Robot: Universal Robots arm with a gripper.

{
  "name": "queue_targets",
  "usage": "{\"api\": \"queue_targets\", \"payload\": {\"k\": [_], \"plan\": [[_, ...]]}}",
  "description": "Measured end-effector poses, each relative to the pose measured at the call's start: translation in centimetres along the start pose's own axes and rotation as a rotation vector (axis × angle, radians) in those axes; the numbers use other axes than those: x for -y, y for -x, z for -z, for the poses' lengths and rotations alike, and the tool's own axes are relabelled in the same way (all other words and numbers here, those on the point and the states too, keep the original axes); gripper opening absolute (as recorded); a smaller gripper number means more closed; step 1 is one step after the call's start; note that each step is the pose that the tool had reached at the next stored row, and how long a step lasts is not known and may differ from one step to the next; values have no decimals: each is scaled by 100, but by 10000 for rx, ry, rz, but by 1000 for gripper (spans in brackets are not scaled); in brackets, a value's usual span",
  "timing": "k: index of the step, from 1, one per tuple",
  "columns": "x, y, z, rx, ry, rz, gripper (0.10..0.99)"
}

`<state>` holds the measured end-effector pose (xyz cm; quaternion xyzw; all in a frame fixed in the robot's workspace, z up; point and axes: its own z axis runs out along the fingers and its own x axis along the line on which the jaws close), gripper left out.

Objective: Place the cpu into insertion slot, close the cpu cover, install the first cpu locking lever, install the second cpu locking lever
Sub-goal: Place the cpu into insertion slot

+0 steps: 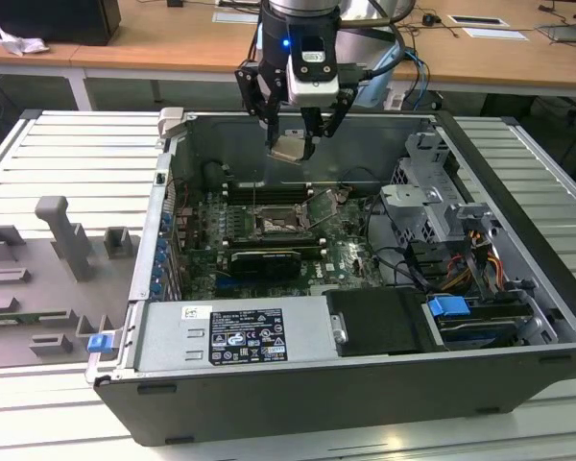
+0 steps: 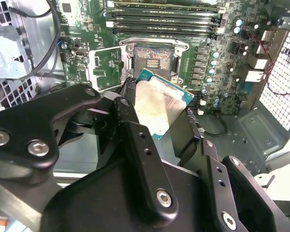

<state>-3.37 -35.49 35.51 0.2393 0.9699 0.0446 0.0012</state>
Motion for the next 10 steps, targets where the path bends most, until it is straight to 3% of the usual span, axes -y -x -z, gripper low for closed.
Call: {"api": "queue_targets", "payload": {"k": [10], "plan": [[0,0,-5,72,15,-815,529]]}}
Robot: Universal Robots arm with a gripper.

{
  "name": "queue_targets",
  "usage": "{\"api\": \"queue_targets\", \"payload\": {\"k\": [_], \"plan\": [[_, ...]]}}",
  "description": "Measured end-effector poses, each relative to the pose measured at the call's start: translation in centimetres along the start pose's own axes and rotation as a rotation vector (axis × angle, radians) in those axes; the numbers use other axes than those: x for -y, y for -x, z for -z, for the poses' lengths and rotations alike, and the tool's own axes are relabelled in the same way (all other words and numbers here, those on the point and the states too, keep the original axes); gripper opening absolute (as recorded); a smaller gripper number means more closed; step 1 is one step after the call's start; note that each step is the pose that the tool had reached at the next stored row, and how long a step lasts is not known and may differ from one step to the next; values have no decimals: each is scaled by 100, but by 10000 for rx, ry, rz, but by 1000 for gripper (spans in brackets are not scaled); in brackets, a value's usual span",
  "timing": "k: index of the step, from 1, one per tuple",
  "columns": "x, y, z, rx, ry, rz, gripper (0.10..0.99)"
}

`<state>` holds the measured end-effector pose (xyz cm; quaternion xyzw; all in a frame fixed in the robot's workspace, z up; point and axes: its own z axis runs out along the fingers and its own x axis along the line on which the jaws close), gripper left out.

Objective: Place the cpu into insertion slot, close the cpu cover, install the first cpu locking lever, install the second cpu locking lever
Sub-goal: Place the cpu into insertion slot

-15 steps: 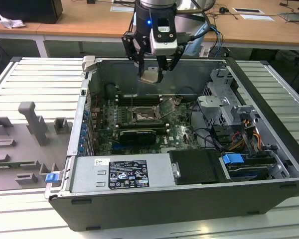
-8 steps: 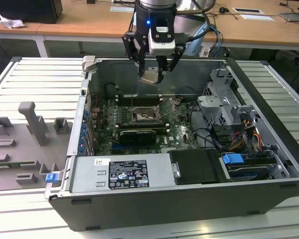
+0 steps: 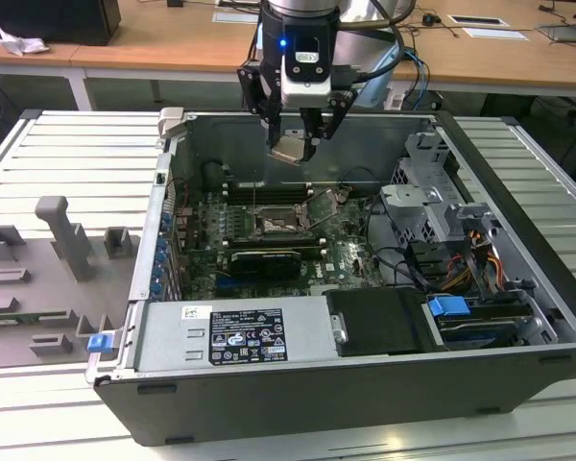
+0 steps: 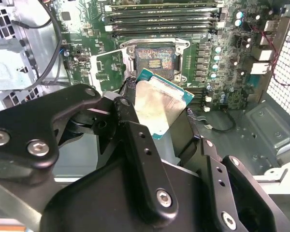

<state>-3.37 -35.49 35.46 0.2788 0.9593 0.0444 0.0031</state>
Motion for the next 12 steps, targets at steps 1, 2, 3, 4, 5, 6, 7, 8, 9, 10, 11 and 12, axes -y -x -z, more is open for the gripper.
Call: {"api": "queue_targets", "payload": {"k": [1,2,3,4,5,6,7,8,9,10,11,12], "plan": [[0,0,0,4,1,-48,529],[0,0,-1,8,2,-102,529],[0,0,-2,16,5,-194,529],[0,0,-2,24,6,-281,529],[0,0,-2,27,7,-323,529],[0,0,-3,35,9,-408,529],[0,0,-3,40,10,-466,529],[0,0,-4,44,11,-511,529],[0,0,-4,52,12,-605,529],[1,0,-5,64,15,-734,529],[1,0,-5,68,15,-781,529],[1,0,-6,72,16,-827,529]]}}
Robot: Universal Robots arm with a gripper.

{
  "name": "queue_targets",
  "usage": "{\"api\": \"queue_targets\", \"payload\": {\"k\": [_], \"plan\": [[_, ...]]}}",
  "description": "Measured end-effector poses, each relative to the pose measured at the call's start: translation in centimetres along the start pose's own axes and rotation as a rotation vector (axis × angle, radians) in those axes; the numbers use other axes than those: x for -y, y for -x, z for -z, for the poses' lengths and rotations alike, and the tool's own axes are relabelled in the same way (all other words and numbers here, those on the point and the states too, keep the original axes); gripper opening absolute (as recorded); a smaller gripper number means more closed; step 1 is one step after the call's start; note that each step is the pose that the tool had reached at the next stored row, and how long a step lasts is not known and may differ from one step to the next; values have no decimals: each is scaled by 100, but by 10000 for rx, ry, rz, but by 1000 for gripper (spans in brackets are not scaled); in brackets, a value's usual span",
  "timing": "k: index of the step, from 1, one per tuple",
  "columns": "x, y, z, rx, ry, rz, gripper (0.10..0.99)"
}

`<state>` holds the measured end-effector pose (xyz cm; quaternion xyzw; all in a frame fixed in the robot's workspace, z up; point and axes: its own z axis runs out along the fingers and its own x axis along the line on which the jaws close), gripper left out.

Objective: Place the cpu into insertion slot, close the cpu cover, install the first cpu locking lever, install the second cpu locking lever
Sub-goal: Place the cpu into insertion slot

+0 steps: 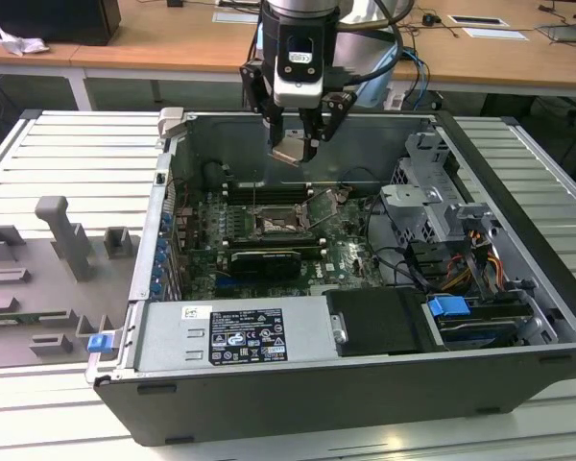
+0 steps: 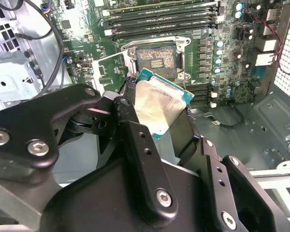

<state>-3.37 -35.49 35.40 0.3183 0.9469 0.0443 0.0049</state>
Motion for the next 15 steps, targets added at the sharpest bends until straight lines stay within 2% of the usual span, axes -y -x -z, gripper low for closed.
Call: {"api": "queue_targets", "payload": {"k": [15], "plan": [[1,0,-7,86,18,-980,529]]}}
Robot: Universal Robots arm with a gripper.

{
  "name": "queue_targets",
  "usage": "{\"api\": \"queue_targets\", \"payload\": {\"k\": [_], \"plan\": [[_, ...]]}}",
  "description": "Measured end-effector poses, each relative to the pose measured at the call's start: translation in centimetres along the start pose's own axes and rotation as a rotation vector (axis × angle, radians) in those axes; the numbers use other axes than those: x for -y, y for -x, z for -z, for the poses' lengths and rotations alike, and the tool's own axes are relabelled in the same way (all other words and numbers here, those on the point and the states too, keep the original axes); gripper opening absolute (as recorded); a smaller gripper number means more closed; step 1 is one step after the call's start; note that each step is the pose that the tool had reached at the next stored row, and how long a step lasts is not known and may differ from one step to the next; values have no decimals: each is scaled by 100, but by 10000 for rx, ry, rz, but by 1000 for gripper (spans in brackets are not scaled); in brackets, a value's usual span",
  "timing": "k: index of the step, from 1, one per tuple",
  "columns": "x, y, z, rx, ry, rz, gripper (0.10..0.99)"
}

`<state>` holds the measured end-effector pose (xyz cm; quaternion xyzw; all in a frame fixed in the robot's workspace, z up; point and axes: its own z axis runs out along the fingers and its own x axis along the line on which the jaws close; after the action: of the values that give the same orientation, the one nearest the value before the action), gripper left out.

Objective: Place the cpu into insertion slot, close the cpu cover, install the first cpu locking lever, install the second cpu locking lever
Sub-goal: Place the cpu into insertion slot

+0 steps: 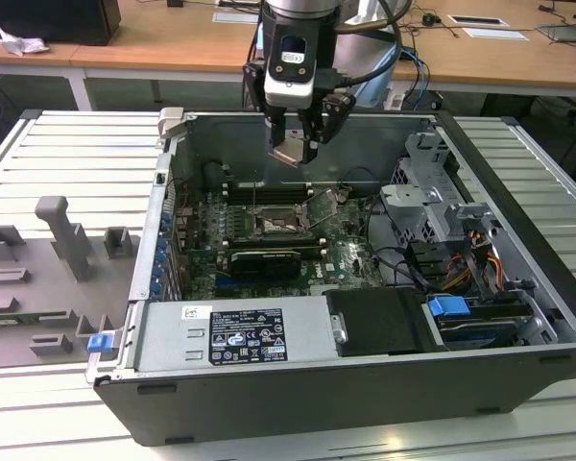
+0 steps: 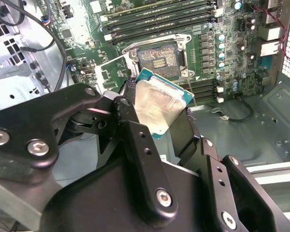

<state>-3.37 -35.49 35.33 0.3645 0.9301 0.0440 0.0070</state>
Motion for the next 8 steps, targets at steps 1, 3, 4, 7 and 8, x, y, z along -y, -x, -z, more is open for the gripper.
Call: {"api": "queue_targets", "payload": {"k": [1,3,4,7,8], "plan": [[0,0,-1,5,1,-53,529],[0,0,-1,15,3,-174,529],[0,0,-2,19,5,-222,529],[0,0,-4,45,10,-509,529],[0,0,-5,53,12,-601,529]]}}
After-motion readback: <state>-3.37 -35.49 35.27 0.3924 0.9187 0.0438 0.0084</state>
